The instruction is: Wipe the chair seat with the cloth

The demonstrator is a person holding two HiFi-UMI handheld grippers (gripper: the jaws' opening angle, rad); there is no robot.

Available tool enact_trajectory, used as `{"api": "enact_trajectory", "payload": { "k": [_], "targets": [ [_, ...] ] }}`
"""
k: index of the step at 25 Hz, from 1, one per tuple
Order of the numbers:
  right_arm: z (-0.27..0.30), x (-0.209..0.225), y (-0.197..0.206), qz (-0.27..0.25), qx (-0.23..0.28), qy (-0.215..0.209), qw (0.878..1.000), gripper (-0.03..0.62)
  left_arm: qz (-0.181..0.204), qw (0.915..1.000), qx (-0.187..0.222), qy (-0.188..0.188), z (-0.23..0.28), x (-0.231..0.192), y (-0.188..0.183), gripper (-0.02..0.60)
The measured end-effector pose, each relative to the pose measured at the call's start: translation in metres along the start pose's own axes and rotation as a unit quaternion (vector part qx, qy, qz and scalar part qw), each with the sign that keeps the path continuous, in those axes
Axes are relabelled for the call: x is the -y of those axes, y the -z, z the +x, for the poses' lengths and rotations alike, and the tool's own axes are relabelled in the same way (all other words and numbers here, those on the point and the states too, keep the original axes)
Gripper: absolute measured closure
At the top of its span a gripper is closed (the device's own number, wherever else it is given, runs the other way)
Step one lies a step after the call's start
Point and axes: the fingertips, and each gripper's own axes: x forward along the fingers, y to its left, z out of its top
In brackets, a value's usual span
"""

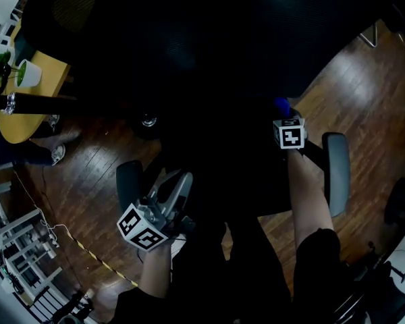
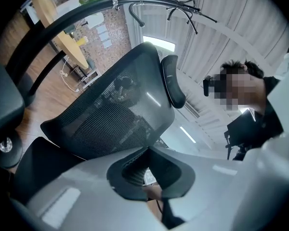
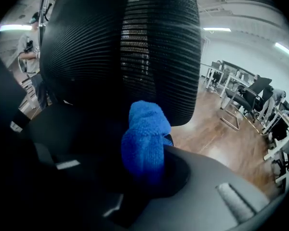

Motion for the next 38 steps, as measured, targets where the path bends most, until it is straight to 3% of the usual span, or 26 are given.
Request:
{"api": "enact_trajectory", "payload": {
  "k": [6,9,14,19,24,31,38],
  "targets": [
    [-0.01,0.003,-0.015,-0.012,0.025,0.006,1.0,0.556,-0.002,0.9999,0.011,-0.005,-0.009,0.001,0.0,0.589],
    [-0.017,-0.026,-0.019,-0.019,0.037,-0.007,0.999,0.556,-0.008,0.9997,0.023,-0.007,-0.02,0.002,-0.004,0.589],
    [-0.015,-0.152,-0.043,-0.051,0.056,-0.114,0.991,0.556,-0.009,0.9984,0.055,-0.01,-0.034,0.015,-0.013,0.589],
    [-0.009,-0.302,-0.066,-0.086,0.059,-0.228,0.968,0.556,-0.008,0.9959,0.089,-0.016,-0.054,0.012,-0.03,0.589],
    [-0.007,-0.39,-0.046,-0.115,0.011,-0.294,0.949,0.556,-0.017,0.9942,0.104,-0.021,-0.059,0.011,-0.038,0.589],
    [0.007,-0.384,-0.024,-0.115,0.019,-0.285,0.951,0.556,-0.014,0.9942,0.103,-0.028,-0.067,-0.004,-0.029,0.589],
    [0.014,-0.269,0.006,-0.065,0.004,-0.193,0.979,0.556,-0.002,0.997,0.073,-0.026,-0.058,0.0,-0.025,0.589]
  ]
}}
